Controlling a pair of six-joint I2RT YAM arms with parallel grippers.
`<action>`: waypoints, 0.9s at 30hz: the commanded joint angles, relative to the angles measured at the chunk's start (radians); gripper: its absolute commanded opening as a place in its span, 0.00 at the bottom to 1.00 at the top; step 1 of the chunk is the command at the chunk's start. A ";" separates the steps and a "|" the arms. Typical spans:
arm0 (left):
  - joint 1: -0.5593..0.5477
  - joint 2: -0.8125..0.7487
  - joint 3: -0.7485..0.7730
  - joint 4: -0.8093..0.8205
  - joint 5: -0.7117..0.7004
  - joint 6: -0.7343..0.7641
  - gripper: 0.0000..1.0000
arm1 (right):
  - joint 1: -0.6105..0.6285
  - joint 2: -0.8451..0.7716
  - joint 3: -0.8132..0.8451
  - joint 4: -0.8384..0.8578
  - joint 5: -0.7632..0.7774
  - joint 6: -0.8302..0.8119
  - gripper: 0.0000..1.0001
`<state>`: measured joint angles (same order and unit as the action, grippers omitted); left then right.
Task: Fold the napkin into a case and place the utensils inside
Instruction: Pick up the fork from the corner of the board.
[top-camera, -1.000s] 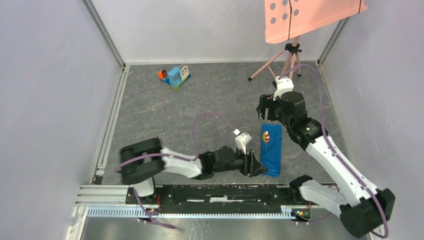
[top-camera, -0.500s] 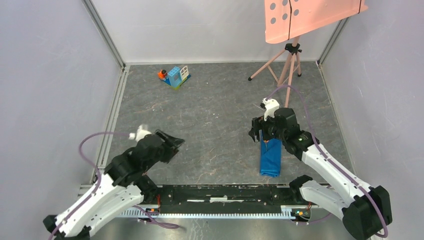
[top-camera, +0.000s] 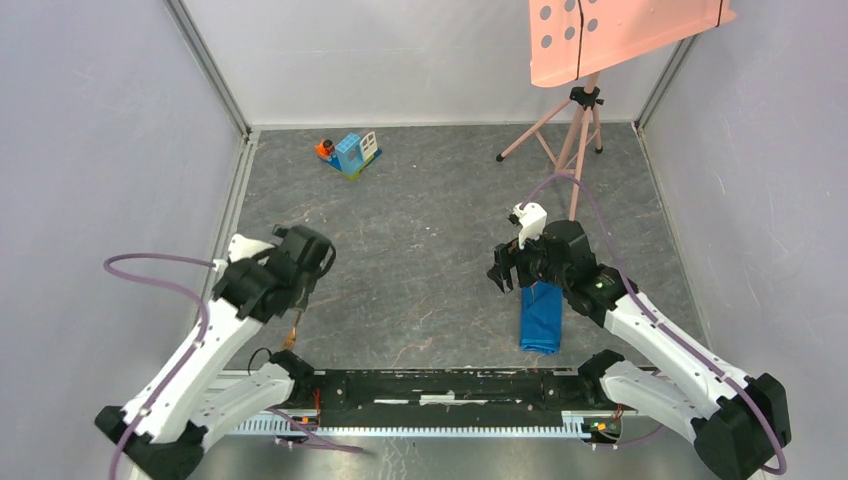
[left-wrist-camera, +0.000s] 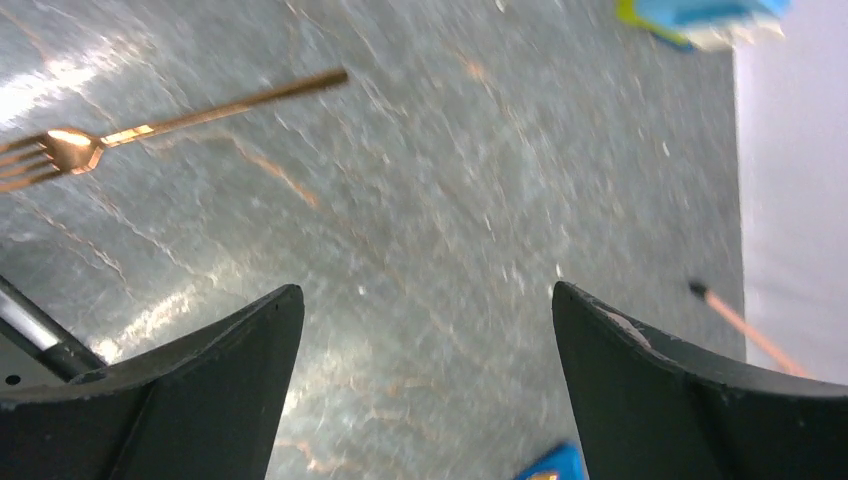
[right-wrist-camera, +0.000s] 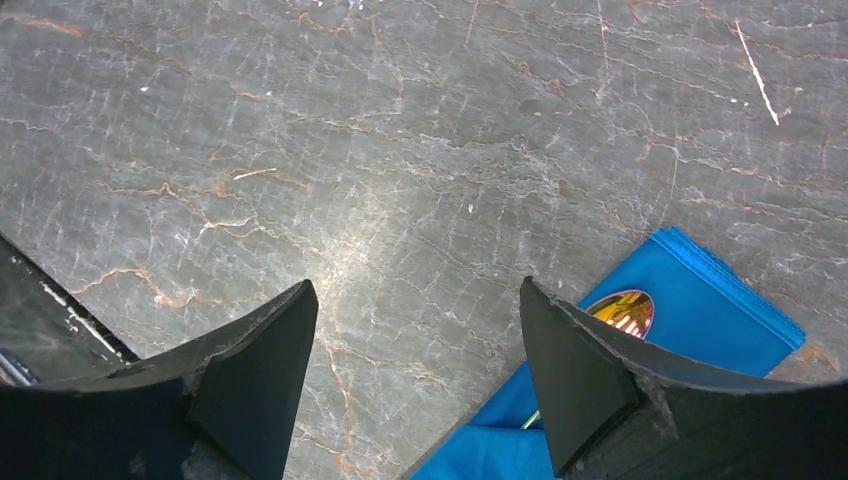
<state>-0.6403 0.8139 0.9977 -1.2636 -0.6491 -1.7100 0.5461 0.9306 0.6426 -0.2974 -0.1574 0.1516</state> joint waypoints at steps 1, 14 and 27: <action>0.252 0.120 0.028 0.061 0.073 0.171 1.00 | 0.024 -0.031 0.001 0.017 0.016 -0.010 0.80; 0.826 0.296 -0.233 0.192 0.416 -0.106 0.93 | 0.043 -0.039 0.002 -0.007 0.063 -0.019 0.81; 0.920 0.392 -0.345 0.265 0.513 -0.160 0.87 | 0.045 -0.027 0.008 -0.020 0.081 -0.023 0.81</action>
<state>0.2485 1.2137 0.7223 -1.0531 -0.1730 -1.7927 0.5873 0.9054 0.6422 -0.3187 -0.0933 0.1432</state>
